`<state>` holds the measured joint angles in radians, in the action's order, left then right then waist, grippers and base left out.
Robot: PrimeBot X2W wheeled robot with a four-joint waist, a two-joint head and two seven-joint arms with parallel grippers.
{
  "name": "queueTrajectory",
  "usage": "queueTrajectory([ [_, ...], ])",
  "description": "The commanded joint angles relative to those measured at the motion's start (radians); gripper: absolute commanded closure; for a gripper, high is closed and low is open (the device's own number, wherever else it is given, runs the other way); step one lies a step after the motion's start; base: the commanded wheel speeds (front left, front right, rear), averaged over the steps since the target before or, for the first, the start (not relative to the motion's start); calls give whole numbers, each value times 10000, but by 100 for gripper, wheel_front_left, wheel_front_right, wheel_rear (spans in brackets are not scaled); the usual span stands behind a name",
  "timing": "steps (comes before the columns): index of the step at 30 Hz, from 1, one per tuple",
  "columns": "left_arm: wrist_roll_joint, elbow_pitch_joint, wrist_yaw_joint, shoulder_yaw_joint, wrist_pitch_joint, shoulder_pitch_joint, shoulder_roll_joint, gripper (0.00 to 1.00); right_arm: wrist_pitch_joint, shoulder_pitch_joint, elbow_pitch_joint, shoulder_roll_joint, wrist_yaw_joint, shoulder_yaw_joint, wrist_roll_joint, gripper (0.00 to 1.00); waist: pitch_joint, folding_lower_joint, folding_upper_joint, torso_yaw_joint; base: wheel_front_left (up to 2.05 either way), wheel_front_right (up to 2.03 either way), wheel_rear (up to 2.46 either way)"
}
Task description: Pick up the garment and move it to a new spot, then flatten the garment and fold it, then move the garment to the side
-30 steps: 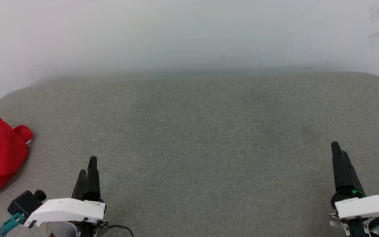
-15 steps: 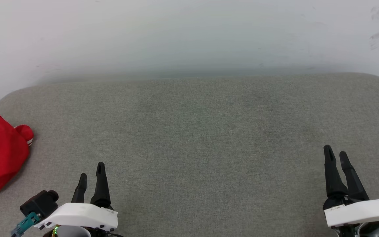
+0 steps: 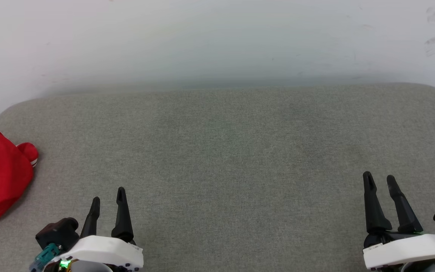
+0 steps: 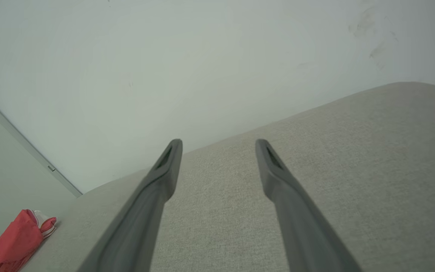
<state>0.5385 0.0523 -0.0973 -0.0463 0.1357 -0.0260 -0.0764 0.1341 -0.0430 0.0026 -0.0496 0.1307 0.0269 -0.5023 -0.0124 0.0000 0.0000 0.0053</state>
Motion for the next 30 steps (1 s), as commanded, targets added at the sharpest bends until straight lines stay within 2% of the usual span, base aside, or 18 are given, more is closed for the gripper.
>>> queueTrajectory([
  [1,-306,-145,-42,-57,112,-7,-42,0,120,-9,-174,-15,0,-16,377,0,-3,0,0,3,0,0,0],
  [30,-2900,-209,407,-100,797,-443,120,0,804,-523,-462,-12,-1,38,2690,0,3,0,0,41,0,0,0],
])
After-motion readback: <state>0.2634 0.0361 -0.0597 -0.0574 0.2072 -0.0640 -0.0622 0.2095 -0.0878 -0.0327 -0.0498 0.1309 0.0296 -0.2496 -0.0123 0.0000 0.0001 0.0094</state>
